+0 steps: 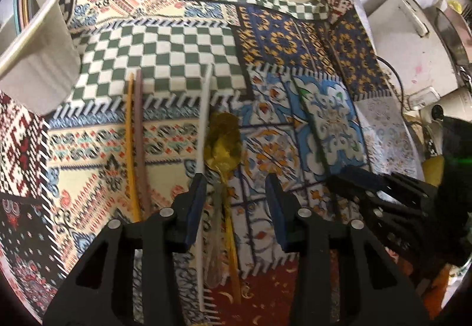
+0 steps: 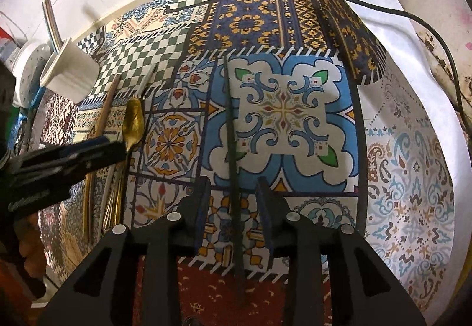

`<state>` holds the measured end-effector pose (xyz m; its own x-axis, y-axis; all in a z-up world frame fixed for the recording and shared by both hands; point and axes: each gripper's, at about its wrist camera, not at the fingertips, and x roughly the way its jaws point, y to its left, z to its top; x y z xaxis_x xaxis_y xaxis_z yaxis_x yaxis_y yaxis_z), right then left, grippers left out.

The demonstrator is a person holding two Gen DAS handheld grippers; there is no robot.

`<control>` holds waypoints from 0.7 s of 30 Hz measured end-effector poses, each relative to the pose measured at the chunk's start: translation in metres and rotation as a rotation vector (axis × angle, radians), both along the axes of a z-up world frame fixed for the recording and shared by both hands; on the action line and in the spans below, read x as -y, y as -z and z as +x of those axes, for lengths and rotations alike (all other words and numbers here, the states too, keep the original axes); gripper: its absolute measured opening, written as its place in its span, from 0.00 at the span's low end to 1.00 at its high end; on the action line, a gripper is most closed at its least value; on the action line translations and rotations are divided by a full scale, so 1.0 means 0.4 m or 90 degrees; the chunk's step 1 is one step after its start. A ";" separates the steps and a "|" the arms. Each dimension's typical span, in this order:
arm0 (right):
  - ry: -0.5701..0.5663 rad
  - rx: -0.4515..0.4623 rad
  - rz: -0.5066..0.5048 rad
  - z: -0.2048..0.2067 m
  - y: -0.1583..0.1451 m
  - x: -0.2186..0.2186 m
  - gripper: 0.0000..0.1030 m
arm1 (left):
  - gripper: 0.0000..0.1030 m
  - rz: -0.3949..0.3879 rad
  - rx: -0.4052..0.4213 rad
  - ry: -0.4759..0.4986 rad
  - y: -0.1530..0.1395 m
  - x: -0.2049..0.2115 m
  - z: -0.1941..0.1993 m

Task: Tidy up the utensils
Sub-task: 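Move both tools back over the utensil pile near the gold spoon, then grasp the gold spoon with the left tool while the right tool grasps a black chopstick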

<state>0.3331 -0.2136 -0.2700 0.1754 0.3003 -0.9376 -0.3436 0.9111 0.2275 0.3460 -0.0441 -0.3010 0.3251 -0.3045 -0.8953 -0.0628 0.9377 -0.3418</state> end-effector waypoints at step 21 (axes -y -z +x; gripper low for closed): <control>0.011 -0.014 0.019 0.026 0.010 0.013 0.28 | 0.35 0.180 0.034 0.044 0.047 0.089 0.103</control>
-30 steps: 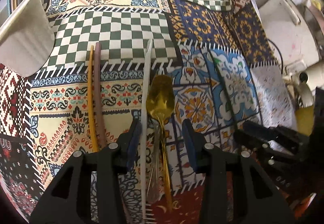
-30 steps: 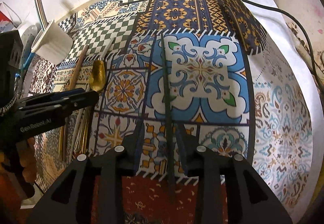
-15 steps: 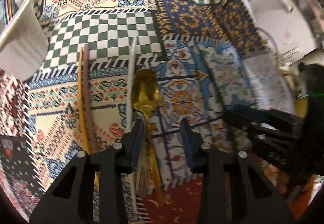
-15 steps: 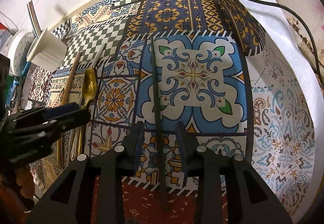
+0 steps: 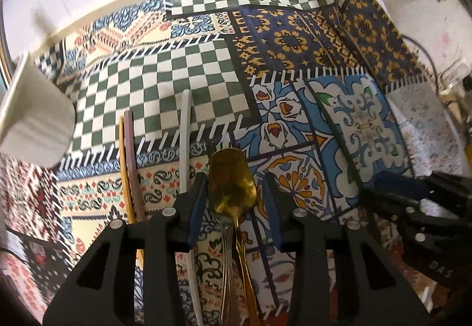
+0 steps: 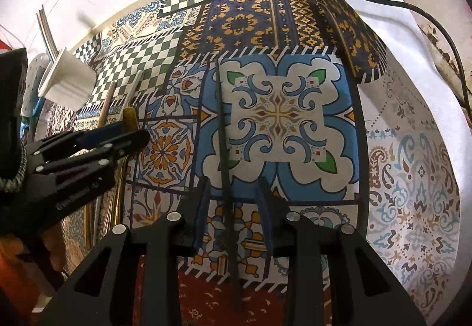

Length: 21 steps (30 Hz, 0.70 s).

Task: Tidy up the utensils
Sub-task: 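Grasp the gold spoon with the left tool while the right tool grasps a black chopstick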

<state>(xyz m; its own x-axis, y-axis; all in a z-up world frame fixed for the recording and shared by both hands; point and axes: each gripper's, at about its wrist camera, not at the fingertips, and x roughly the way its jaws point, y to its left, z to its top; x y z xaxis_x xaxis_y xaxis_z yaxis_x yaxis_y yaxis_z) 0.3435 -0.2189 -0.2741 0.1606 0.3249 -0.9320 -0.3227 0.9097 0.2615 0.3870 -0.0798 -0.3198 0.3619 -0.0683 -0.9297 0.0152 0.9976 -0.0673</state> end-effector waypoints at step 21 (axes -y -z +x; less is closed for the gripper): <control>-0.031 0.073 -0.052 0.036 -0.012 -0.084 0.05 | 0.32 -0.070 0.040 -0.006 -0.060 -0.054 -0.053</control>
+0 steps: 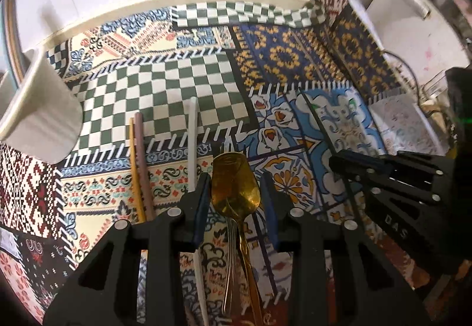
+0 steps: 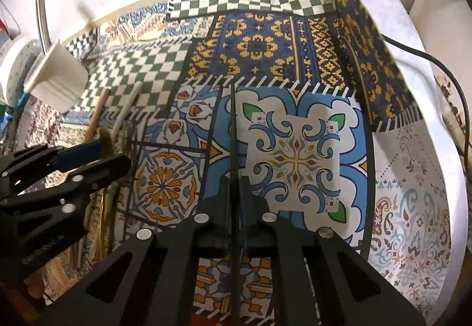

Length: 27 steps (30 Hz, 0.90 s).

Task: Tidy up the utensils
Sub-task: 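Grasp the gold spoon with the left tool while the right tool grasps a black chopstick, then lift the spoon and chopstick and lower them into the white cup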

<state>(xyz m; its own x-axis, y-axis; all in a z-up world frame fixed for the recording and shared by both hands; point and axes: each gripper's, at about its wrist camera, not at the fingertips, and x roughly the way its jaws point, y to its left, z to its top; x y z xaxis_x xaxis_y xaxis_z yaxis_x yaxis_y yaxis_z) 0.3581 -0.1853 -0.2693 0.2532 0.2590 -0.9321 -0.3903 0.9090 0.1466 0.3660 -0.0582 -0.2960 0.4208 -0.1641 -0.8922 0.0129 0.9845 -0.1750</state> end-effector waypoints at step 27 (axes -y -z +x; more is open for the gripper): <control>0.047 0.157 0.116 -0.201 -0.270 0.022 0.05 | 0.32 -0.025 0.214 -0.032 -0.292 -0.058 -0.288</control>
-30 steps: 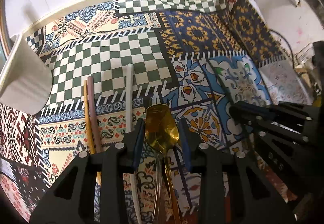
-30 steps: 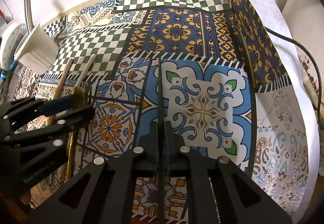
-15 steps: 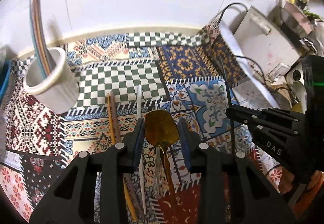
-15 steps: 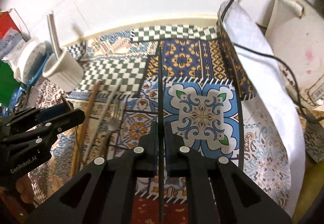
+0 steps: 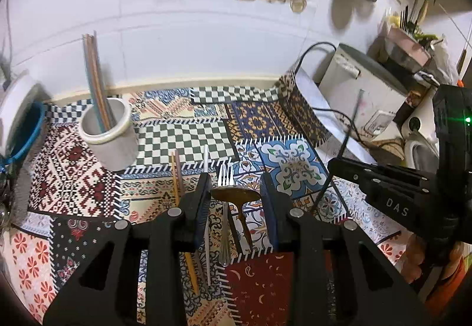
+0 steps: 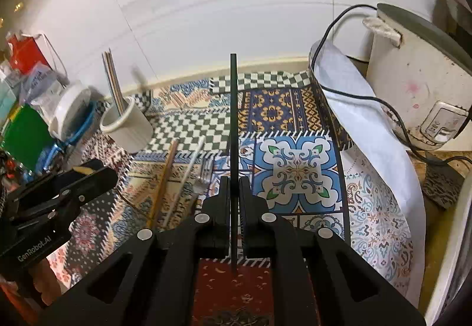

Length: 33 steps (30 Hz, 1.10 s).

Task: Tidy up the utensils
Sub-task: 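Lift the spoon and chopstick and lower them into the white cup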

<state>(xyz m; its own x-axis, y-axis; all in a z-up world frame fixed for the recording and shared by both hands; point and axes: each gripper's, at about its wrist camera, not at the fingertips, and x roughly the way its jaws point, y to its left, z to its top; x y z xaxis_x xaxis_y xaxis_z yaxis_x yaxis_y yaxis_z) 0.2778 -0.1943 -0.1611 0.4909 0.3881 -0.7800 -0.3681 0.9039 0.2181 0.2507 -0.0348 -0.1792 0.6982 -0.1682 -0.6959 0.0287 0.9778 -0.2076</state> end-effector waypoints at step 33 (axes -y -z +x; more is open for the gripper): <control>-0.150 0.198 0.084 0.063 -0.302 -0.306 0.05 | 0.32 0.023 0.174 -0.211 -0.303 -0.329 -0.035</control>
<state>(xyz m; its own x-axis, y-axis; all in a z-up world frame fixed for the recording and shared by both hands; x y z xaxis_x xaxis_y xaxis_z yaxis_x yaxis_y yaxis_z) 0.3031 -0.0719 -0.0402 0.5815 0.6048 -0.5442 -0.6278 0.7590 0.1727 0.2367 0.0968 -0.0581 0.8696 0.1173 -0.4796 -0.2390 0.9500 -0.2010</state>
